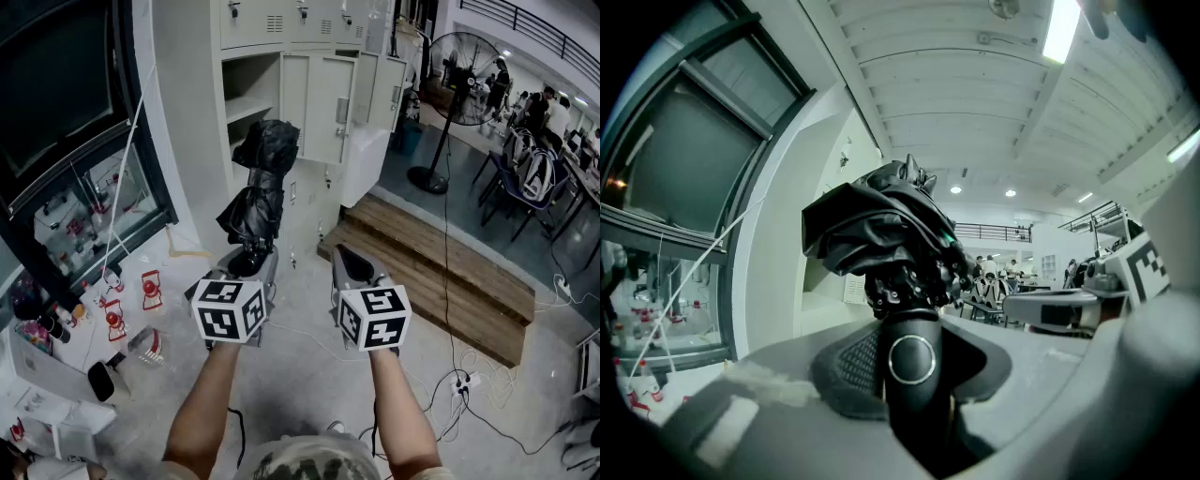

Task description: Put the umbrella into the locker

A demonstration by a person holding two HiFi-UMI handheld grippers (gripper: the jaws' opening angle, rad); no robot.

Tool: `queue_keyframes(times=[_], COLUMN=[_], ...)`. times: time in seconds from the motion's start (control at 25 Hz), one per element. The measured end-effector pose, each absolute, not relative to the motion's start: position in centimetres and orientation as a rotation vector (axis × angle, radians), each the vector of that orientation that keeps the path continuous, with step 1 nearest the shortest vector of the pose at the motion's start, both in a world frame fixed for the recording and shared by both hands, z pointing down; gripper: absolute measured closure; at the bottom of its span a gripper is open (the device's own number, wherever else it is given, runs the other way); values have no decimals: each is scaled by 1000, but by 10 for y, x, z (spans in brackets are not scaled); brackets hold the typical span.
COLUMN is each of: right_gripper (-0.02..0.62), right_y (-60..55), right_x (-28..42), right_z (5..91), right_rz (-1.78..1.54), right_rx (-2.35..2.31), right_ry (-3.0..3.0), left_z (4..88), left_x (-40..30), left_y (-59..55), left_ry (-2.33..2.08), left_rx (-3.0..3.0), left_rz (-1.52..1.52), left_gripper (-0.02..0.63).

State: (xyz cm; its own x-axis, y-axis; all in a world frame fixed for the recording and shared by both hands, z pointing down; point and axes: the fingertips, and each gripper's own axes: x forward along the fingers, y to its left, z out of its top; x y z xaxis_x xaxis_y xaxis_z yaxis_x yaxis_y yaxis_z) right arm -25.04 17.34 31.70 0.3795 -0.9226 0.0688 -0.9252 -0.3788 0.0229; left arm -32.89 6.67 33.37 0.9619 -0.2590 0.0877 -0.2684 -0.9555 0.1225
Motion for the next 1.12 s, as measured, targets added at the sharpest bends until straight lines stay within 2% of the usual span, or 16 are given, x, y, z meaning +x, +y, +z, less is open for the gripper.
queue_keyframes(times=[0.6,1.12], right_gripper=[604,604], right_y=[171,146], right_x=[-241,-170], right_z=[325,327], right_rz=[79,76], right_rx=[2545,2559], right_ry=[-1698,-1725], left_z=[340,348], left_x=[-309,-248], left_y=[63,38], left_ry=[-364,-399], left_rx=[2969,2964], left_rz=[117,141], left_gripper=[474,474])
